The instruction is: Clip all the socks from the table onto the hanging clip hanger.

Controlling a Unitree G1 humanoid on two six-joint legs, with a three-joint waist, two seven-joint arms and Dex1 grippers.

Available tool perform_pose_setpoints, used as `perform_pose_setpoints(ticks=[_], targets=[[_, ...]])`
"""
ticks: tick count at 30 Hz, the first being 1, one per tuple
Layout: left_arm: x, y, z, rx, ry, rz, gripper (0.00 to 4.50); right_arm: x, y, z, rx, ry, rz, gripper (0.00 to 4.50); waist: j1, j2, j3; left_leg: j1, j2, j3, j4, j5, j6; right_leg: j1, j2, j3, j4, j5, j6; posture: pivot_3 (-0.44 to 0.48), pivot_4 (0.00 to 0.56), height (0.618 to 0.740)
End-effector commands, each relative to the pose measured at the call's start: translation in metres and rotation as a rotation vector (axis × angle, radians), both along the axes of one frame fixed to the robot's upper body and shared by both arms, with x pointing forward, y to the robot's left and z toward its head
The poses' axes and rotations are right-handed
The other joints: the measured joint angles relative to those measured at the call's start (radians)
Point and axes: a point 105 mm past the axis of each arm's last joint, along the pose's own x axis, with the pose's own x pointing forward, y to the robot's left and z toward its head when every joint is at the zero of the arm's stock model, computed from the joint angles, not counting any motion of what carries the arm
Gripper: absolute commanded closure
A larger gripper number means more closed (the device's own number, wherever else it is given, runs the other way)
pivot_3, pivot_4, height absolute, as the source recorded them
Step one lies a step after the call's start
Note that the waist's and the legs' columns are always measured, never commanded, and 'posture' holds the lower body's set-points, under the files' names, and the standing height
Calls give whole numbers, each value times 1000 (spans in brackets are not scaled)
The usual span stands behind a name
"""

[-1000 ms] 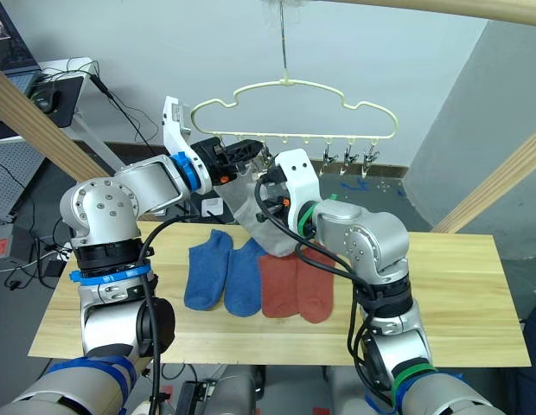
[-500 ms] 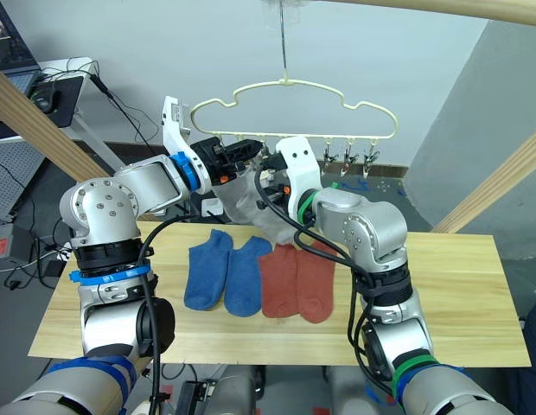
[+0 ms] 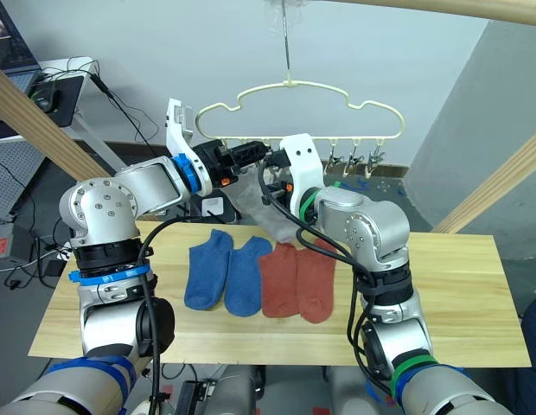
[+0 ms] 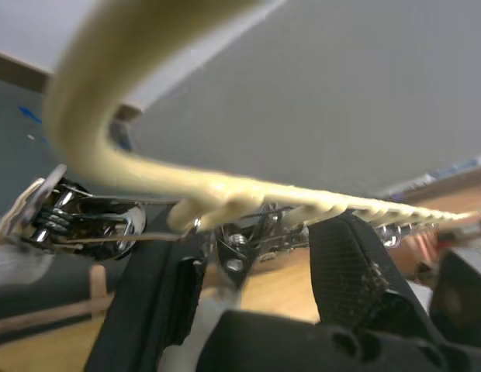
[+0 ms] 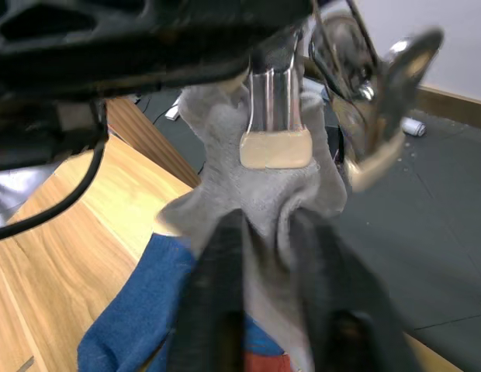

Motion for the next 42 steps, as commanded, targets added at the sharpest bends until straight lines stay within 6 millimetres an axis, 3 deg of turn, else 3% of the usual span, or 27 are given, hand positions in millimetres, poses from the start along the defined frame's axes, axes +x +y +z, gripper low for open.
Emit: perform_pose_setpoints(ticks=[1, 6, 11, 14, 24, 34, 42], targets=[[-15, -6, 16, 3, -75, -67, 2291, -5, 3, 15, 29, -45, 25, 2066, 0, 0, 0, 0, 0, 0, 0, 0, 0, 0, 0, 0, 0, 0, 0, -29, 321, 740], [-25, -8, 14, 63, -97, -93, 2291, -7, 2, 11, 8, -45, 21, 433, 0, 0, 0, -1, 0, 0, 0, 0, 0, -1, 0, 0, 0, 0, 0, -26, 317, 740], [-42, -11, 3, 184, -187, -125, 2291, -10, -9, 5, -16, -39, 15, 433, 3, 0, 0, -1, 0, 0, 0, 0, -1, -1, -1, 0, 0, 0, 0, -21, 312, 740], [-41, -8, -6, 262, -231, -89, 2291, -13, -15, 1, -32, -35, 14, 433, 4, 0, 0, -1, 0, 0, 0, 1, -3, -2, -1, 0, 0, 0, 0, -21, 308, 740], [-44, -4, -7, 320, -459, 11, 2291, -31, -52, -1, -69, -50, 9, 433, 4, 0, 0, -2, 0, 1, -1, 1, -3, -2, -1, 1, 0, 0, 0, -26, 287, 740], [-51, 7, -13, 388, -605, 115, 2291, -58, -90, 10, -53, -98, 96, 433, 7, 0, 0, -3, -1, 1, 0, 1, -2, -3, -1, 1, 1, 0, 0, -21, 260, 740], [-63, 16, -15, 398, -653, 167, 2291, -79, -106, 30, -8, -183, 224, 433, 9, -1, -1, -3, -1, 1, 1, 1, -2, -2, -1, 1, 1, 0, 0, 4, 235, 740]])
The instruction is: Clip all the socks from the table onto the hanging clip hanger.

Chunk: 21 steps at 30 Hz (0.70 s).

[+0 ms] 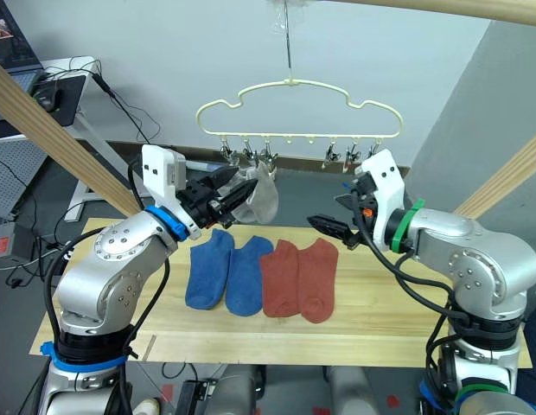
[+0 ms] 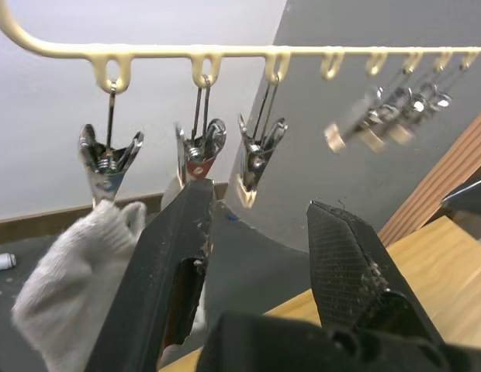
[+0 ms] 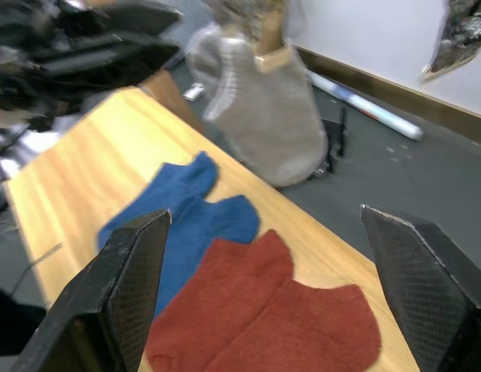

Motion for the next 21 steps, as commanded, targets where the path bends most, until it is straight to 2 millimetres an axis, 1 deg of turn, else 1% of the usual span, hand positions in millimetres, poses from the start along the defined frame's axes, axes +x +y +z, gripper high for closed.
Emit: perform_pose_setpoints(ticks=[1, 7, 10, 12, 16, 21], targets=[[-13, 2, 18, -11, -107, 3, 2291, -14, -4, 17, 41, -80, 72, 433, 3, 0, -1, 0, 0, 0, 0, 0, 0, 0, 0, 0, 0, 0, 0, 4, 235, 740], [-21, 2, 16, -52, -117, 18, 2291, -20, -20, 25, 81, -109, 95, 433, 13, -1, -4, 0, 0, 0, 1, 0, 0, 0, 0, 0, 2, 0, 0, 11, 211, 740], [-22, 5, 15, -86, -111, 51, 2291, -22, -29, 27, 102, -119, 98, 433, 18, -2, -7, 0, 0, 0, 2, 0, 0, 0, 0, 0, 3, 0, 0, 5, 196, 740], [-18, 7, 9, -106, -85, 89, 2291, -22, -33, 25, 95, -115, 97, 433, 19, -2, -20, 0, 0, 0, 3, 0, 0, 0, 0, 0, 3, 0, 0, 3, 188, 740], [-15, 8, -1, -143, -41, 123, 2291, -21, -38, 24, 78, -119, 99, 433, 19, -3, -31, 3, -1, 0, 3, 0, 0, 4, 0, -1, 3, 0, 0, 8, 170, 740], [-10, 4, -2, -175, -16, 154, 2291, -20, -36, 24, 72, -130, 106, 433, 19, -3, -48, 5, -1, -1, 6, 0, 0, 7, 0, -1, 4, 0, 0, 6, 161, 740]])
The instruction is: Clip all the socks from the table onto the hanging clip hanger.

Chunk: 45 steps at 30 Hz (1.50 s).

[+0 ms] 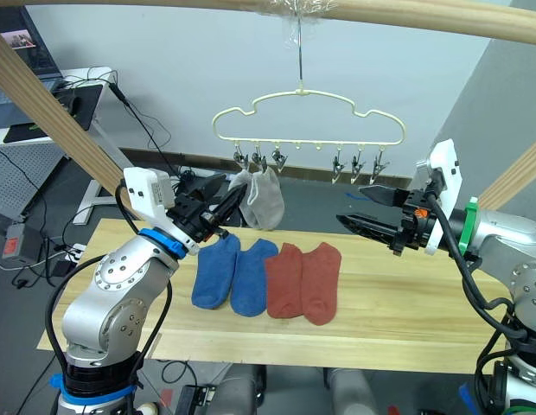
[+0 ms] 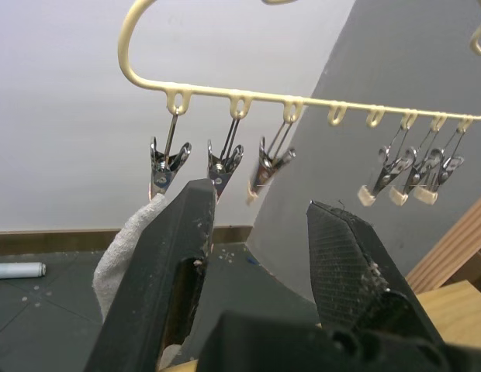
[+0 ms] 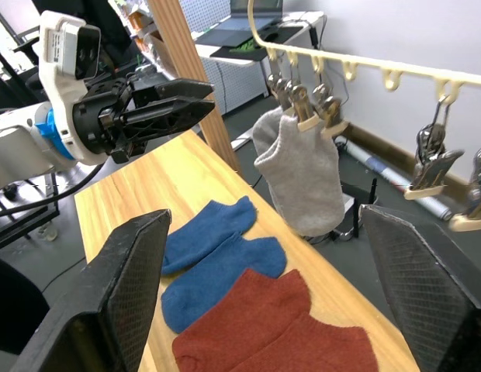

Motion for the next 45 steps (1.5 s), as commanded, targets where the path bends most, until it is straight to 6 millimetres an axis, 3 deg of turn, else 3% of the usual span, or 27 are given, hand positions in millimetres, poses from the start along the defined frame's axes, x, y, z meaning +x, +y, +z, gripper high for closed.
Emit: perform_pose_setpoints(ticks=[1, 8, 18, 29, 32, 35, 41, 45], targets=[[0, -4, 8, -27, -18, 16, 2291, -5, 3, 7, -2, -46, 32, 433, 1, 0, -3, 0, 0, 0, 1, 0, 0, 1, 0, 0, 0, 0, 0, 6, 162, 740], [0, -7, 7, -19, -14, 10, 2291, -8, 3, 8, -10, -48, 37, 433, 1, 0, -3, 0, 0, 0, 9, 0, 0, 3, 1, 1, 1, 1, -1, -2, 172, 740], [2, -21, 12, 27, -140, -10, 2291, -11, 11, 13, -4, -59, 56, 433, 1, 0, -3, 0, 0, 0, 9, 0, 1, 3, 1, 1, 2, 2, -1, -1, 185, 740], [17, -34, 5, 20, -83, -18, 2291, -11, 11, 11, -16, -46, 48, 433, 0, 0, -3, 0, 0, 0, 10, 0, 1, 3, 1, 1, 2, 2, -1, -16, 200, 740], [18, -35, 5, 13, -77, -12, 1701, -11, 10, 10, -18, -43, 43, 417, 0, 0, -3, 0, 1, -1, 10, 0, 1, 3, 2, 1, 2, 2, -1, -21, 205, 740], [19, -35, 6, 12, -78, -4, 823, -12, 10, 10, -20, -41, 41, 417, 0, 0, -3, 0, 1, -1, 10, 0, 1, 3, 2, 1, 2, 2, -1, -23, 208, 740], [21, -38, 7, 19, -87, 1, 823, -12, 9, 9, -22, -35, 37, 417, 0, 0, -3, 0, 0, -1, 10, 0, 1, 3, 2, 1, 2, 2, -1, -28, 213, 740], [22, -43, 6, 14, -90, 0, 1738, -11, 9, 9, -25, -32, 30, 417, 0, 0, -3, 0, 0, -1, 10, 0, 1, 3, 2, 1, 2, 2, -1, -33, 215, 740]])
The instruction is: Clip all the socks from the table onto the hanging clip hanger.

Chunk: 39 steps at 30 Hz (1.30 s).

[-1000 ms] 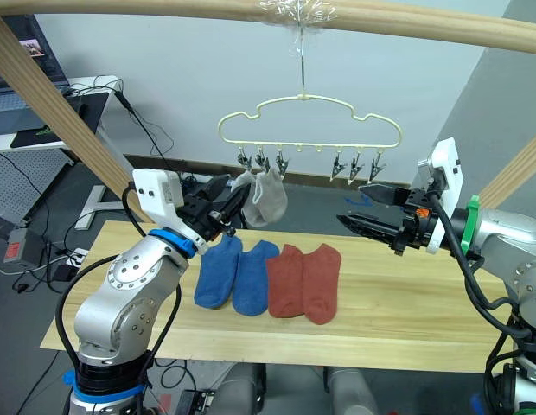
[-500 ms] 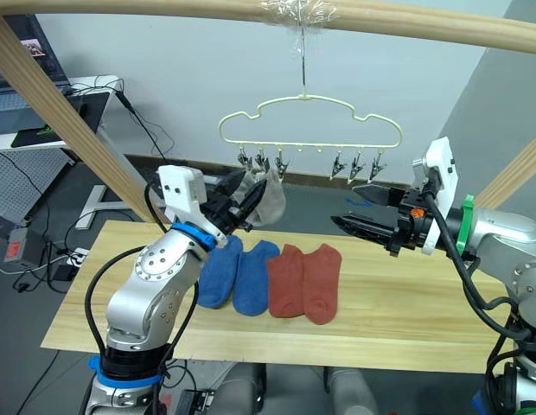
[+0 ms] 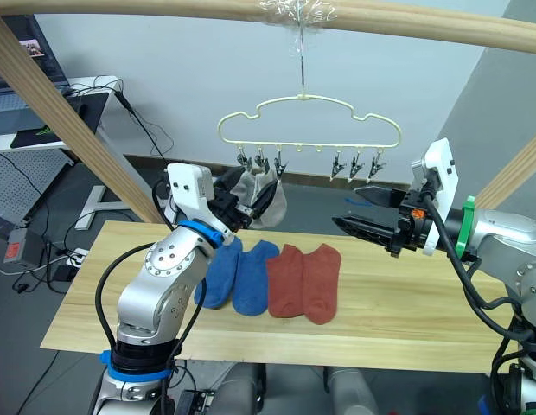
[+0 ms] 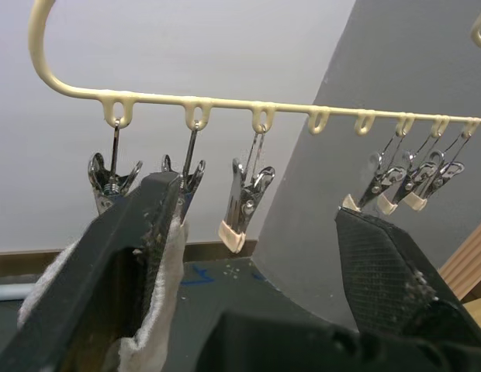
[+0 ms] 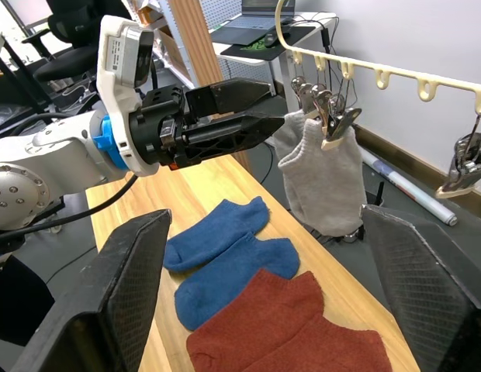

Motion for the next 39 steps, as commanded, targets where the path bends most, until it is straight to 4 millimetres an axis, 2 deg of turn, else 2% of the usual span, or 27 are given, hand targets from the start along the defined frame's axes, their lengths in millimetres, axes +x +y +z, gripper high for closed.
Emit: perform_pose_setpoints(ticks=[1, 19, 27, 39], targets=[[-2, -7, 12, -3, -57, -10, 2031, -5, 0, 8, -9, -47, 3, 417, 0, 0, 0, 0, 0, 0, 0, 0, 0, 0, 0, 0, 0, 0, 0, -34, 218, 740], [9, -14, 7, 16, -49, 16, 2031, -7, -1, 6, -19, -33, -15, 417, -2, 0, 0, 0, 0, 0, 0, 0, 0, 0, 0, 0, 0, 0, 0, -52, 244, 740], [29, -23, -1, 47, -18, 54, 2031, -9, -1, 7, -21, -28, -25, 417, -2, -1, 1, 0, 0, 0, 0, 0, 1, 0, 0, 1, 0, 0, 0, -76, 261, 740], [47, -25, 3, 54, -39, 143, 2031, -14, -1, 4, -20, -5, -45, 417, -6, -2, 2, 0, 0, 0, 0, 0, 1, 0, 1, 1, 0, 0, 0, -104, 286, 740]])
